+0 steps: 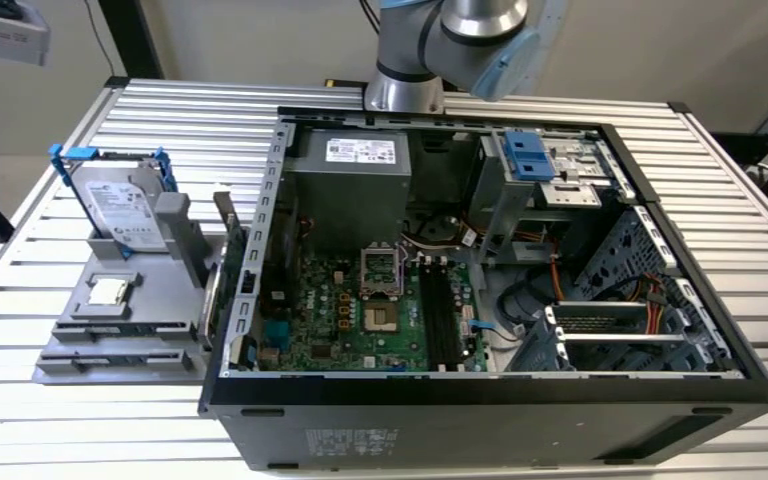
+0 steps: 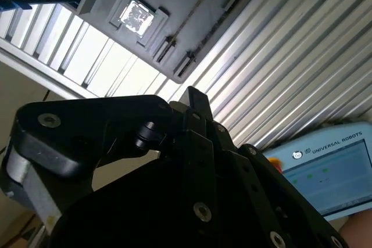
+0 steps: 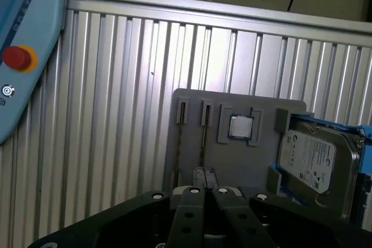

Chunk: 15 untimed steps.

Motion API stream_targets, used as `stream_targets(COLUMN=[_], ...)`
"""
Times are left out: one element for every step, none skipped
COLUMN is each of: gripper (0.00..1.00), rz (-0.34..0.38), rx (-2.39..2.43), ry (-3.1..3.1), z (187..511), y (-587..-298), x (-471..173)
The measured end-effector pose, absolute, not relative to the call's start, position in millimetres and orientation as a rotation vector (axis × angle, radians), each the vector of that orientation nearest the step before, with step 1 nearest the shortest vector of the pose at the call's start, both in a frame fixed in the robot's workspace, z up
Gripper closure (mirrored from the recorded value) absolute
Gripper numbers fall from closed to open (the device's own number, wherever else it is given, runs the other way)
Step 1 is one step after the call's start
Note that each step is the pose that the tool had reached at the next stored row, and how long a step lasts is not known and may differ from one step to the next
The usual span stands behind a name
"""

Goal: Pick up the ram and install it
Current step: 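Pick up the ram and move it above insertion slot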

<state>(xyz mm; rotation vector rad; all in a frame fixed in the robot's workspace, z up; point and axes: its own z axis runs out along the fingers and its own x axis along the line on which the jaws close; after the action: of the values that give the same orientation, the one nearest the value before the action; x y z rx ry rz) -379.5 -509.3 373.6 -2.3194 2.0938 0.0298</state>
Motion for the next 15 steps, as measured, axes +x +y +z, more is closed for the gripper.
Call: stream_targets(gripper=[0.00, 0.00, 0.00, 0.00, 0.00, 0.00, 0.00, 0.00, 0.00, 0.00, 0.00, 0.00, 0.00, 0.00, 0.00], rz=[0.030, 0.030, 0.030, 0.030, 0.030, 0.030, 0.030, 0.030, 0.030, 0.030, 0.030, 0.030, 0.030, 0.030, 0.030], rx=[-2.320, -2.320, -2.320, -2.320, -2.320, -2.320, -2.321, -2.321, -2.321, -2.321, -2.321, -2.321, -2.322, -2.322, -2.320], ry=[2.094, 2.093, 2.093, 2.093, 2.093, 2.093, 2.092, 2.092, 2.092, 2.092, 2.092, 2.092, 2.091, 2.091, 2.093], z=[373.5, 373.5, 373.6, 373.6, 373.6, 373.5, 373.5, 373.5, 373.5, 373.6, 373.5, 373.5, 373.5, 373.5, 373.5], y=[-509.3, -509.3, -509.3, -509.3, -509.3, -509.3, -509.3, -509.3, -509.3, -509.3, -509.3, -509.3, -509.3, -509.3, -509.3], x=[-379.5, -379.4, -379.5, -379.5, -379.5, -379.5, -379.5, -379.5, -379.4, -379.5, -379.5, -379.4, -379.5, -379.5, -379.5])
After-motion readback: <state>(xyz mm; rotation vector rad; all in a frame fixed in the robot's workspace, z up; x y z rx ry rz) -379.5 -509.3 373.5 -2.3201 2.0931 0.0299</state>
